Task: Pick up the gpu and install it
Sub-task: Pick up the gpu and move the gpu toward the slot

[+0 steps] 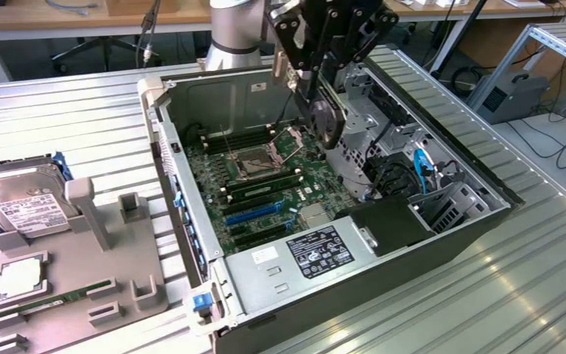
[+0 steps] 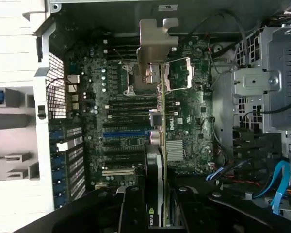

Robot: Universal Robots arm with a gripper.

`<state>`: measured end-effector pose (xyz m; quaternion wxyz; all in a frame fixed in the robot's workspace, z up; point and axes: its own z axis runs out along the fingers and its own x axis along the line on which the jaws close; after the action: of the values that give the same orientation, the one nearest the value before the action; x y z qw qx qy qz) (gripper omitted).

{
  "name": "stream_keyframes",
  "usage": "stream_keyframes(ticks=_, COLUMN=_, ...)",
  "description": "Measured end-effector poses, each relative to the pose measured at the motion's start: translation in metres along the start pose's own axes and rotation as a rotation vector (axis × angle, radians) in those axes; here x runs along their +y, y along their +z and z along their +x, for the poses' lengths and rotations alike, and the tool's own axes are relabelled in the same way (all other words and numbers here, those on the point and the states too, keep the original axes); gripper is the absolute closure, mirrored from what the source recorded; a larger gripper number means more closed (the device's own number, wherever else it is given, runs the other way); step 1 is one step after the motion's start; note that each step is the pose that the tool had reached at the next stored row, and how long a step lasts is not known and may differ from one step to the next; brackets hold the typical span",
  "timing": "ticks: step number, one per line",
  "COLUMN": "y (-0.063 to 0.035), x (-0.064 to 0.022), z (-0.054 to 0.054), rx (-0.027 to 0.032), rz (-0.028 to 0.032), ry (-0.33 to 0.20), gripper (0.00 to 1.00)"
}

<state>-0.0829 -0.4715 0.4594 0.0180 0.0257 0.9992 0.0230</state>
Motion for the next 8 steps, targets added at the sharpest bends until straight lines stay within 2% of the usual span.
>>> stream_keyframes(ticks=5, y=0.0015, x=0.0022, z=-0.041, rx=0.0, rz=-0.0004, ry=0.0, gripper=0.73)
stream_keyframes(ticks=7, y=0.0021, x=0.003, z=-0.056, rx=0.0, rz=-0.0005, ry=0.0, gripper=0.73)
stream_keyframes(ticks=8, y=0.0023, x=0.0032, z=-0.06, rx=0.0, rz=-0.0005, ry=0.0, gripper=0.73)
